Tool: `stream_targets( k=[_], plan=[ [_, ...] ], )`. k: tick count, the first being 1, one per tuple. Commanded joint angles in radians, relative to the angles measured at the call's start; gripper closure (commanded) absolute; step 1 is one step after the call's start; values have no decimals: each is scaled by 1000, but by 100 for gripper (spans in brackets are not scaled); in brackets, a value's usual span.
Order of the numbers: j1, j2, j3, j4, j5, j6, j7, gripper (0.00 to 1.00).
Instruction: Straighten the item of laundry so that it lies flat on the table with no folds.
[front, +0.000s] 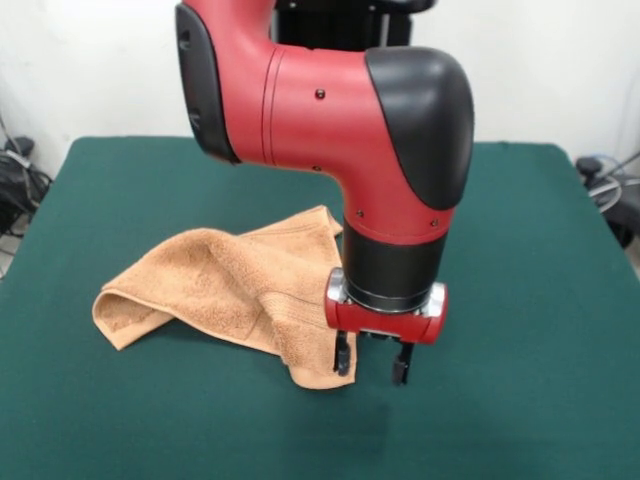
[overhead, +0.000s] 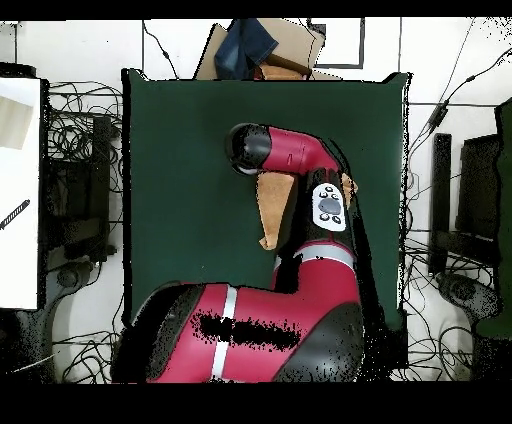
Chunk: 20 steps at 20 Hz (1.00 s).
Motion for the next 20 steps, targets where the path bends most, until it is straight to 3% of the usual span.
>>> stream_targets(
  k=[1,20],
  plan=[
    [-9,26,34,89,-64,12,26,0],
    [-62,81,84,139,-80,-146,12,0]
  ],
)
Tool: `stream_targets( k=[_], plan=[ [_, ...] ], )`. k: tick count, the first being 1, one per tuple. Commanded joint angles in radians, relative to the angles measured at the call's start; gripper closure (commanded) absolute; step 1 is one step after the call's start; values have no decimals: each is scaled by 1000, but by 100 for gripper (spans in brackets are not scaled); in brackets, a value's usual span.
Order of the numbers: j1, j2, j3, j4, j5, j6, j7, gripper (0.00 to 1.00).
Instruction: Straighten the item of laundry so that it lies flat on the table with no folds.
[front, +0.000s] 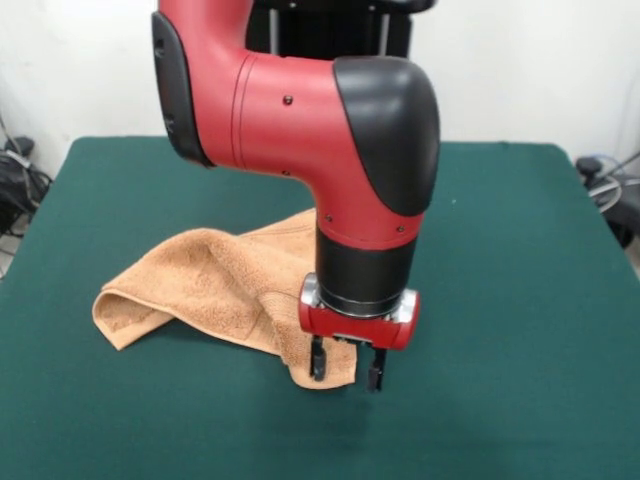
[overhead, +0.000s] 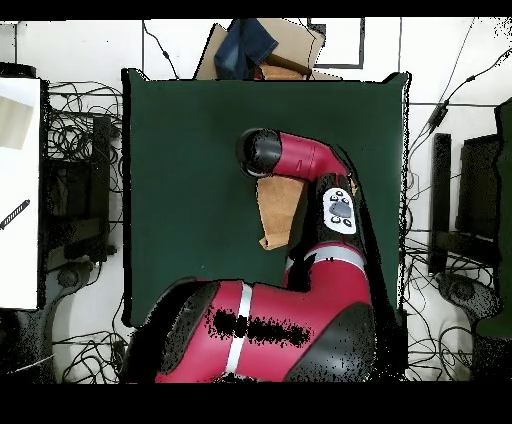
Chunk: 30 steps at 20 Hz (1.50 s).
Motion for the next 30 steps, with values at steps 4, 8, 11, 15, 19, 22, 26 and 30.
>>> stream_targets(
  k=[4,8,11,15,19,22,26,30],
  plan=[
    [-31,62,85,108,-88,-60,-10,0],
    [-27,58,85,109,-99,-67,-8,0],
    [-16,51,78,109,-101,-60,-4,0],
    [-6,43,71,112,-104,-97,16,0],
    [-36,41,113,131,-114,-223,23,0],
    [-53,42,132,138,-120,-251,23,100],
    [-64,39,147,145,-133,-253,24,100],
    [-75,41,163,143,-143,-249,16,100]
  ],
)
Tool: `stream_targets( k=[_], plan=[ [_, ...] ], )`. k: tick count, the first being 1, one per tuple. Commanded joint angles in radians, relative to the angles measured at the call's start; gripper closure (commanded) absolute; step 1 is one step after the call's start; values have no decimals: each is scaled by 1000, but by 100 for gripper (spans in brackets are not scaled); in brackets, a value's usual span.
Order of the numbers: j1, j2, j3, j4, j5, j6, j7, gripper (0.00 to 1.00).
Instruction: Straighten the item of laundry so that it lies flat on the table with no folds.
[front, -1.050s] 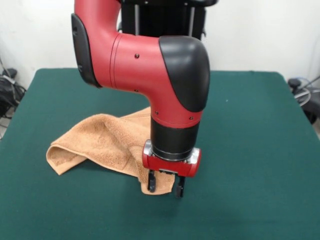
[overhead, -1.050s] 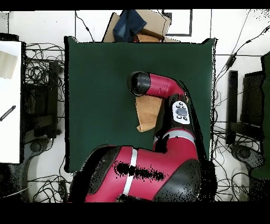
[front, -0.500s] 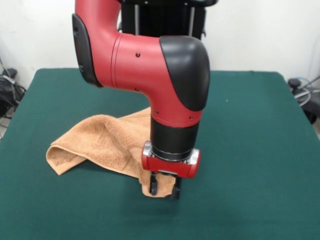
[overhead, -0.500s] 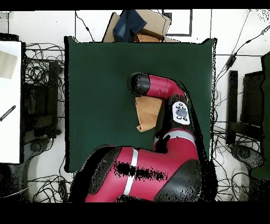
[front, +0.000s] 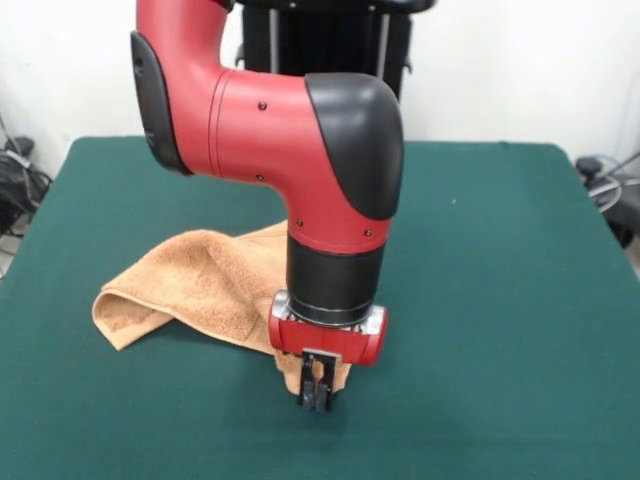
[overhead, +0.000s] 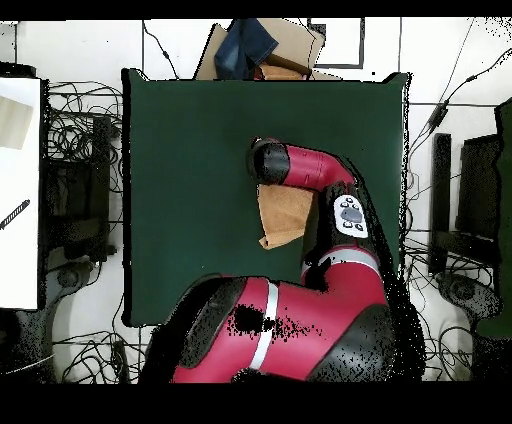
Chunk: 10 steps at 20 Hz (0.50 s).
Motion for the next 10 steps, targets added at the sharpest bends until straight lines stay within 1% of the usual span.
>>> stream_targets(
  k=[1,3,5,6,8,10],
  plan=[
    [-20,37,123,92,-59,-39,16,100],
    [-18,37,121,89,-61,-25,21,100],
    [-15,40,120,78,-58,28,10,100],
    [-18,39,124,83,-58,20,15,100],
    [-21,37,132,80,-52,56,0,100],
    [-14,31,126,89,-53,37,16,100]
  ],
)
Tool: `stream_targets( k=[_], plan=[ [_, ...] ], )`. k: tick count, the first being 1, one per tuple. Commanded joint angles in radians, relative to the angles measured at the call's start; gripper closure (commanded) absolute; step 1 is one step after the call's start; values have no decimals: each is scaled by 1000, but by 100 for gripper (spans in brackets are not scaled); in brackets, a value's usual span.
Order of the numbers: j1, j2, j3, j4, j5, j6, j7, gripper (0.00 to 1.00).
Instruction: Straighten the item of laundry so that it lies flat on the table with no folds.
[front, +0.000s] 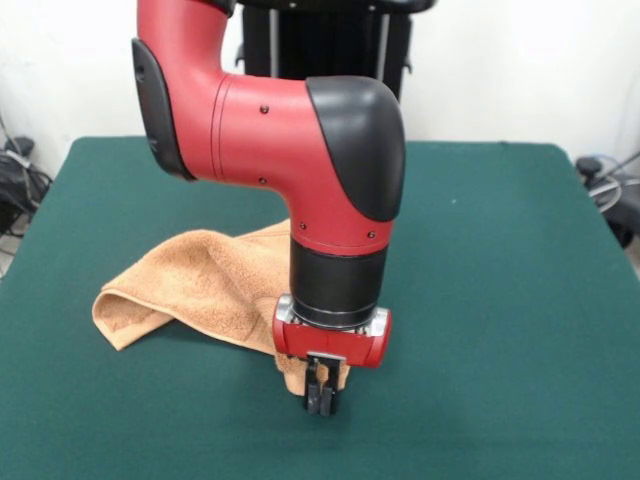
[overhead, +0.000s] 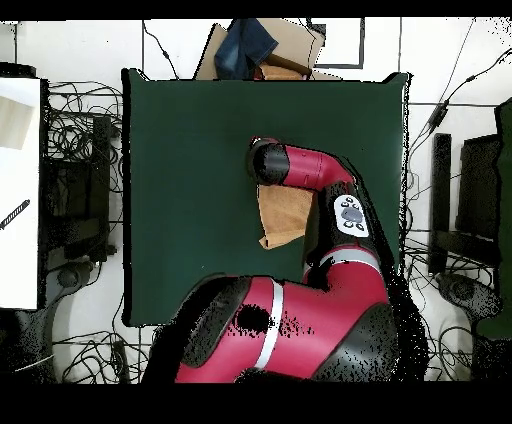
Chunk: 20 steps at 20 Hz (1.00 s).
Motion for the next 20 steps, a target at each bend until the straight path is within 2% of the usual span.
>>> stream_targets(
  k=[1,4,7,8,13,15,20],
  plan=[
    [2,28,96,90,-40,27,32,100],
    [-8,23,106,103,-46,-45,53,100],
    [-17,21,116,103,-43,-40,46,100],
    [-17,20,116,104,-44,-46,50,0],
    [-18,18,116,99,-39,-33,52,0],
    [-5,17,101,75,-19,125,18,0],
    [-4,-3,104,78,-13,150,15,0]
  ],
)
